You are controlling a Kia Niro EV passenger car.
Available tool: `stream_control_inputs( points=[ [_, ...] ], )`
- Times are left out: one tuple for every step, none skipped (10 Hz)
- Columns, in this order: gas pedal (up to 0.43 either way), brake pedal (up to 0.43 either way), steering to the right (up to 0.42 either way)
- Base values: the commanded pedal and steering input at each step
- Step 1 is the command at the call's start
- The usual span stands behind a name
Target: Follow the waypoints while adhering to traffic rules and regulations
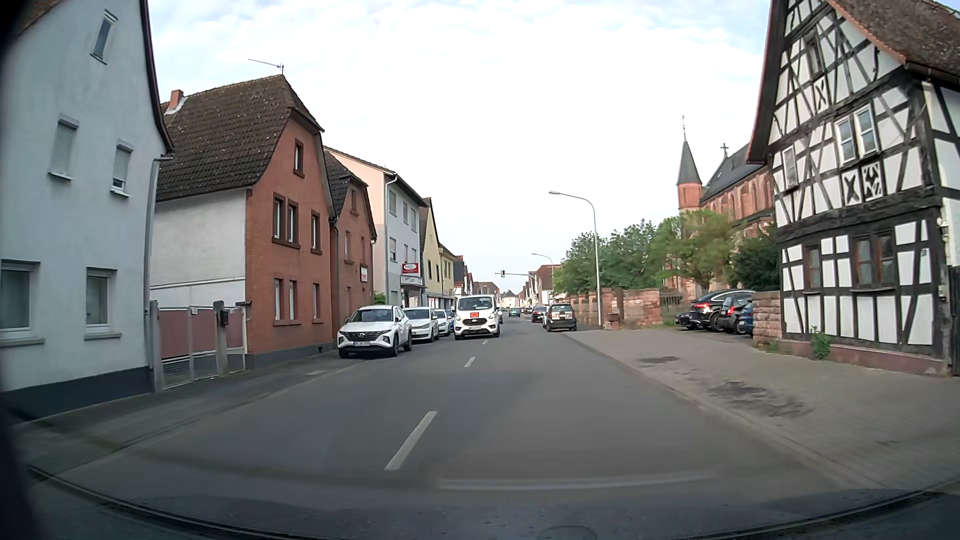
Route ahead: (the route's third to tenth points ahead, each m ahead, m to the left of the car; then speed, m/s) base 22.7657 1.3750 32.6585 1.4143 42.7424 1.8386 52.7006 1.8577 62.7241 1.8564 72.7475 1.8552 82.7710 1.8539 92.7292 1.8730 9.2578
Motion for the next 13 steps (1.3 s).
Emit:
stream_control_inputs(
  points=[
    [0.000, 0.000, 0.033],
    [0.000, 0.000, 0.032],
    [0.000, 0.000, 0.032],
    [0.000, 0.000, 0.032],
    [0.000, 0.000, 0.029],
    [0.000, 0.000, 0.021],
    [0.000, 0.000, 0.016],
    [0.000, 0.000, 0.012],
    [0.000, 0.000, 0.008],
    [0.000, 0.000, 0.002],
    [0.000, 0.000, -0.007],
    [0.000, 0.000, -0.016],
    [0.000, 0.000, -0.021]
  ],
)
